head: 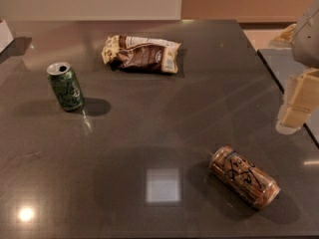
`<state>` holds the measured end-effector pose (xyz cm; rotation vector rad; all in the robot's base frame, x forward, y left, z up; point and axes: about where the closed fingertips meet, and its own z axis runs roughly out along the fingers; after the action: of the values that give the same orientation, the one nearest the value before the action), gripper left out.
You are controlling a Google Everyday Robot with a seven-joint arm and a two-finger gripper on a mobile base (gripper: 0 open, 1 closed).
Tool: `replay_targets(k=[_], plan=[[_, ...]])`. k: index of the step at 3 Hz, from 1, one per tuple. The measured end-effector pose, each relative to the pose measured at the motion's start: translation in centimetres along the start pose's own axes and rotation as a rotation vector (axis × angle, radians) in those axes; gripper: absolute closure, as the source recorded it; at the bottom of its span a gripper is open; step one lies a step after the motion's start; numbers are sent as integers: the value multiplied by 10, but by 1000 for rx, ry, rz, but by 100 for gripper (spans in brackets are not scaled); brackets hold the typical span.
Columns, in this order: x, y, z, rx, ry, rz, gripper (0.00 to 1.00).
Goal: Place orange can upright
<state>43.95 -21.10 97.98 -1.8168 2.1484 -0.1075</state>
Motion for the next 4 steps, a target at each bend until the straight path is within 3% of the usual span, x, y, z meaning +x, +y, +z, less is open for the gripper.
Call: replay_targets(k=[2, 4], plan=[[-11, -3, 4, -44, -114, -265, 0], [-26, 9, 15, -143, -172, -676, 0]])
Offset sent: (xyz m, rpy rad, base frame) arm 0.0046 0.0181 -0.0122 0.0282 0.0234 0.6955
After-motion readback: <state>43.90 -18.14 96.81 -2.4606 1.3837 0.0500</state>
